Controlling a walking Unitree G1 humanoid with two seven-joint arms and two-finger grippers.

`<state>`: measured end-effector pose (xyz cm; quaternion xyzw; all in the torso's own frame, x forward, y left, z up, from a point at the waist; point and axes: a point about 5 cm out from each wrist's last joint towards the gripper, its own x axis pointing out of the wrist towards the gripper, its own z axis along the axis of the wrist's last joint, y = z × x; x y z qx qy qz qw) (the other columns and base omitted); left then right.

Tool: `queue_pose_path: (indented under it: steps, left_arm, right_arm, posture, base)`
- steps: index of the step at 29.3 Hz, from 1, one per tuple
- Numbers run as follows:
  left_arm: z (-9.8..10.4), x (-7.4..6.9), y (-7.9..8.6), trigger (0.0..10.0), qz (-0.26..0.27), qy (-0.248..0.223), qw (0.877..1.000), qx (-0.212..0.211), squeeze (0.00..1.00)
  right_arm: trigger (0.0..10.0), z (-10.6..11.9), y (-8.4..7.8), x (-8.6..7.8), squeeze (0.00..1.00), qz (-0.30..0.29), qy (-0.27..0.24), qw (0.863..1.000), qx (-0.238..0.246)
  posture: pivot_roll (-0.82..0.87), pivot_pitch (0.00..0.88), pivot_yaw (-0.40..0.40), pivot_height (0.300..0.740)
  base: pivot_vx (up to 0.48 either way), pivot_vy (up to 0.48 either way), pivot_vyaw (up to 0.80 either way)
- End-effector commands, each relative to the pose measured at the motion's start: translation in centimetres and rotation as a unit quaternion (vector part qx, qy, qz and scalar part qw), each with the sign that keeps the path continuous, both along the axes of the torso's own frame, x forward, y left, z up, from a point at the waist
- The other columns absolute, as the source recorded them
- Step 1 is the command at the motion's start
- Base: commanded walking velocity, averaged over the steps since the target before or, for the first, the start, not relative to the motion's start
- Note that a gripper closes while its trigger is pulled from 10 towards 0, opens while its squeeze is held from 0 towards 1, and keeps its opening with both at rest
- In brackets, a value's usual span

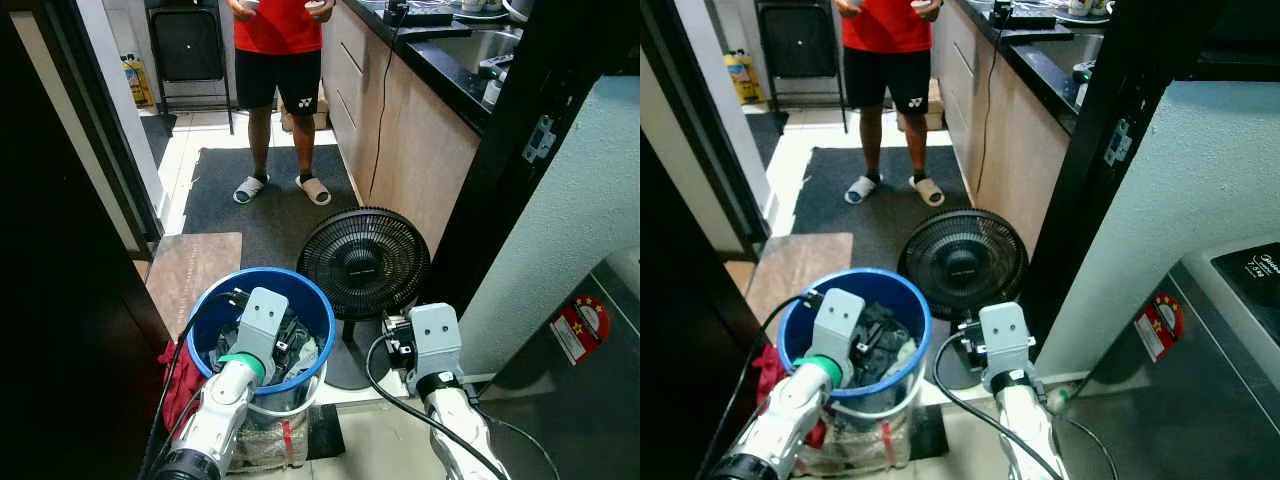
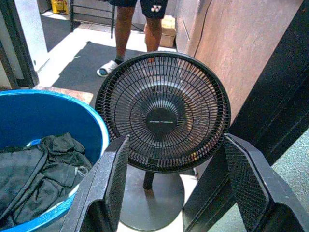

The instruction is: Clothes washing

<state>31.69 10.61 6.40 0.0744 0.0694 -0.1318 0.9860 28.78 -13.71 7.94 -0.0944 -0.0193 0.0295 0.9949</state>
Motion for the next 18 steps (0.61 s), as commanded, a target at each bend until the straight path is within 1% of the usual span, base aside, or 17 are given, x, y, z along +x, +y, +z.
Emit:
queue_pose_path:
  steps: [1,12,17,18]
  left_arm:
    - [-0.27,-0.23,0.10,10.0,0.000,0.001,1.000,-0.001,0.00]
    - [-0.25,-0.25,0.08,10.0,-0.001,0.001,1.000,-0.002,0.00]
    - [-0.22,-0.23,0.10,10.0,-0.001,0.001,1.000,-0.002,0.00]
    - [-0.23,-0.25,0.08,10.0,-0.002,0.001,1.000,-0.001,0.00]
  right_arm:
    - [10.0,-0.41,0.00,-0.28,0.00,-0.003,0.010,1.000,0.002]
    - [10.0,-0.44,0.00,-0.29,0.00,-0.004,0.010,1.000,0.002]
    - [10.0,-0.51,0.10,-0.26,0.00,-0.003,0.013,1.000,-0.010]
    - [10.0,-0.57,0.13,-0.27,0.00,-0.001,0.014,1.000,-0.010]
  posture:
    - [-0.08,0.010,0.069,0.740]
    - [-0.08,0.009,0.071,0.740]
    - [-0.08,0.009,0.073,0.740]
    - [-0.08,0.009,0.074,0.740]
  base:
    - [0.000,0.000,0.00]
    - [0.000,0.000,0.00]
    - [-0.304,0.000,0.00]
    - [-0.326,0.000,0.80]
